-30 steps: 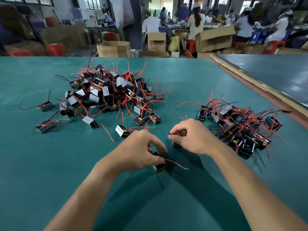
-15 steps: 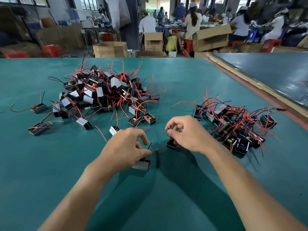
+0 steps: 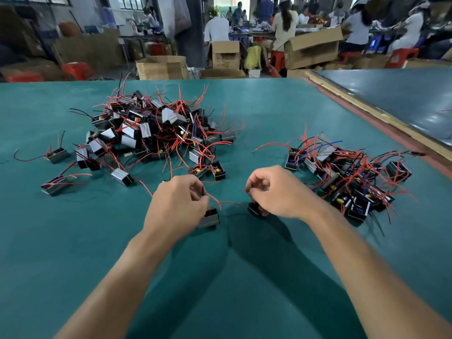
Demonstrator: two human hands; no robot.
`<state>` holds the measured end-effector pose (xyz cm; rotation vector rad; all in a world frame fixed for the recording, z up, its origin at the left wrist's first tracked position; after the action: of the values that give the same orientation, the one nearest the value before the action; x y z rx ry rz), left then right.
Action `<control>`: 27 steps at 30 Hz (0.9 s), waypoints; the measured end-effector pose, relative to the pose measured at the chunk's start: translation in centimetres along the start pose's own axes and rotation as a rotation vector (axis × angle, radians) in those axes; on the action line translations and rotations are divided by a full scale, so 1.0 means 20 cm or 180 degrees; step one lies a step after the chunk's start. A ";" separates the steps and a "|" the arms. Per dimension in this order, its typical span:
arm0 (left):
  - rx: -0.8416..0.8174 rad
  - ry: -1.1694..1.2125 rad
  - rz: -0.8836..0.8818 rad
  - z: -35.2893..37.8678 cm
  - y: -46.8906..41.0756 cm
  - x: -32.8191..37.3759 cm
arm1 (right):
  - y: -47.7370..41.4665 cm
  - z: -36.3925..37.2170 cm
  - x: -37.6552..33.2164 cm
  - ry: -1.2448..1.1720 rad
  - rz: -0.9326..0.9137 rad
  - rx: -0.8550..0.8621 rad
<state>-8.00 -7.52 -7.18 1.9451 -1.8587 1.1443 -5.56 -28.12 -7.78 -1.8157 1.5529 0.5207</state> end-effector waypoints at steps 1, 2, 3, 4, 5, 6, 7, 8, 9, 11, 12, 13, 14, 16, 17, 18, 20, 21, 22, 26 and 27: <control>0.0062 -0.0051 0.0007 0.00 0.00 0.00 | 0.00 0.00 0.00 0.0004 0.0000 -0.0017; 0.0085 -0.0089 0.0023 0.00 0.00 0.00 | 0.01 0.01 0.00 0.0036 -0.0012 -0.0050; 0.0070 -0.0099 0.0041 0.00 0.00 0.00 | 0.01 0.01 0.00 0.0086 -0.0046 -0.0100; 0.0027 -0.0089 0.0059 0.00 0.01 0.00 | 0.02 0.02 -0.01 0.0141 -0.0091 -0.0160; -0.0029 -0.0080 0.0084 0.00 0.01 0.00 | 0.02 0.02 -0.01 0.0191 -0.0134 -0.0226; -0.0083 -0.0078 0.0110 0.01 0.01 0.00 | 0.02 0.03 -0.02 0.0226 -0.0171 -0.0313; -0.0123 -0.0072 0.0129 0.01 0.01 0.00 | 0.03 0.03 -0.03 0.0244 -0.0199 -0.0424; -0.0146 -0.0063 0.0146 0.01 0.01 0.00 | 0.04 0.03 -0.04 0.0244 -0.0212 -0.0551; -0.0156 -0.0065 0.0174 0.01 0.01 0.00 | 0.04 0.04 -0.05 0.0227 -0.0209 -0.0678; -0.0165 -0.0118 0.0305 0.02 0.01 0.01 | 0.06 0.04 -0.06 0.0173 -0.0191 -0.0873; -0.0191 -0.0157 0.0405 0.02 0.01 0.01 | 0.06 0.04 -0.06 0.0158 -0.0184 -0.0926; -0.0244 -0.0198 0.0515 0.02 0.01 0.02 | 0.07 0.04 -0.07 0.0149 -0.0188 -0.0964; -0.0316 -0.0239 0.0616 0.03 0.02 0.02 | 0.07 0.04 -0.08 0.0141 -0.0202 -0.0999; -0.0460 -0.0276 0.0776 0.04 0.03 0.04 | 0.07 0.04 -0.08 0.0116 -0.0231 -0.1055; -0.0505 -0.0262 0.0852 0.04 0.03 0.05 | 0.07 0.04 -0.08 0.0107 -0.0227 -0.1077; -0.0531 -0.0236 0.0938 0.04 0.04 0.06 | 0.07 0.04 -0.08 0.0104 -0.0227 -0.1092; -0.0565 -0.0170 0.1111 0.04 0.06 0.08 | 0.07 0.04 -0.08 0.0103 -0.0265 -0.1059; -0.0575 -0.0166 0.1163 0.04 0.07 0.09 | 0.07 0.04 -0.08 0.0090 -0.0285 -0.1017; -0.0577 -0.0183 0.1173 0.05 0.07 0.09 | 0.06 0.03 -0.07 0.0062 -0.0292 -0.0972; -0.0447 -0.0295 0.1134 0.07 0.07 0.07 | 0.05 0.02 -0.06 -0.0071 -0.0204 -0.0785; -0.0380 -0.0288 0.1109 0.07 0.06 0.07 | 0.05 0.02 -0.05 -0.0085 -0.0186 -0.0753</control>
<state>-8.80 -9.65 -7.58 1.6781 -2.3235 1.0162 -6.72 -27.10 -7.60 -2.0151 1.4659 0.7233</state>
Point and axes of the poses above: each hand's wrist, its own y-axis away from the middle knuckle, its own z-axis out of the palm, x = y × z, the point moved 4 cm from there along -y, towards the middle knuckle, and after that the axes turned 12 degrees about x, right-handed, at the moved point
